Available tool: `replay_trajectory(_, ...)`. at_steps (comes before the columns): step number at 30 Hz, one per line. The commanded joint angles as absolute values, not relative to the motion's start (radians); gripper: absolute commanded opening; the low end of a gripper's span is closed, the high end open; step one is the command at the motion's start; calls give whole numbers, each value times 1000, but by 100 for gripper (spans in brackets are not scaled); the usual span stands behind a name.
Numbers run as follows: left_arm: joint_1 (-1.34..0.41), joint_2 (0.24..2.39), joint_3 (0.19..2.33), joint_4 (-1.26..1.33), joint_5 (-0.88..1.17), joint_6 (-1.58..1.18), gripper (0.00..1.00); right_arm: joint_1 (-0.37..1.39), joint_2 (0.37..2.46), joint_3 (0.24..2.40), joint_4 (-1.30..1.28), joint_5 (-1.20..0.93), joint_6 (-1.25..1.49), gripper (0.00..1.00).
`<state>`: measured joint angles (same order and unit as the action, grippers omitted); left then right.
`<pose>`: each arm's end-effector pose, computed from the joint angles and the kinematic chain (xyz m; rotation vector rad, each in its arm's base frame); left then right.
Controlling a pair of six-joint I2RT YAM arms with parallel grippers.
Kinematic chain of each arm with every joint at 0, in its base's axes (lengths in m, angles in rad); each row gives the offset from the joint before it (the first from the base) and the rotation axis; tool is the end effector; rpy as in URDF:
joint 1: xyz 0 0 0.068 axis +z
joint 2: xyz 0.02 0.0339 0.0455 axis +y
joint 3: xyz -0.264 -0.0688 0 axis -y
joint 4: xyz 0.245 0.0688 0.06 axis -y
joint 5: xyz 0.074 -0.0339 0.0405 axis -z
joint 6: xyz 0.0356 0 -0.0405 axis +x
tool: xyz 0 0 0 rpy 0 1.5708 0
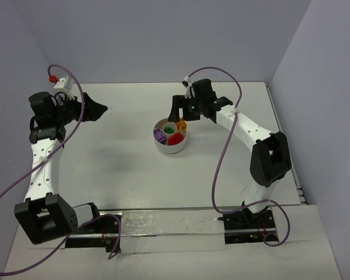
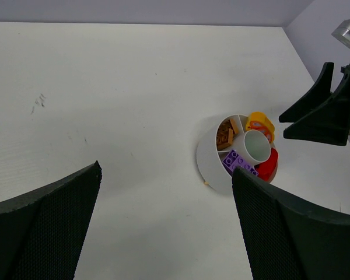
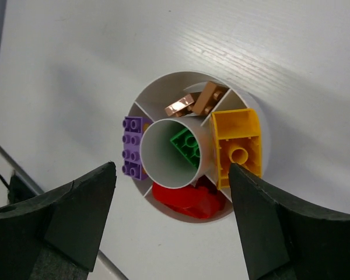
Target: Sort the legos into containers by color
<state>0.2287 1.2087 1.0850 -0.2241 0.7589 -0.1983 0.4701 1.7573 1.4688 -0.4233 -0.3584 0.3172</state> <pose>0.2694 0.0375 0.3557 0.1111 1.8757 -0.7022 0.3529 0.1933 0.2906 -0.3748 2.3339 0.8079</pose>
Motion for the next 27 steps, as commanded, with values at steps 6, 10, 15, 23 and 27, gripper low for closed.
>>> replay_trajectory(6, 224, 1197, 1141, -222, 745, -165, 99, 458, 1704, 1496, -416, -459, 309, 84)
replay_trajectory(10, 217, 1206, 1149, -236, 731, -152, 99, 455, 1680, 1499, -419, -445, 291, 84)
replay_trajectory(15, 186, 1212, 1158, -282, 664, -98, 99, 437, 1621, 1526, -442, -398, 258, 89)
replay_trajectory(23, 2, 1291, 1215, -462, 352, 59, 99, 296, 1389, 1393, -479, -212, 151, 100)
replay_trajectory(27, -18, 1291, 1186, -448, 331, 51, 99, 188, 1266, 1271, -497, -154, 84, 100)
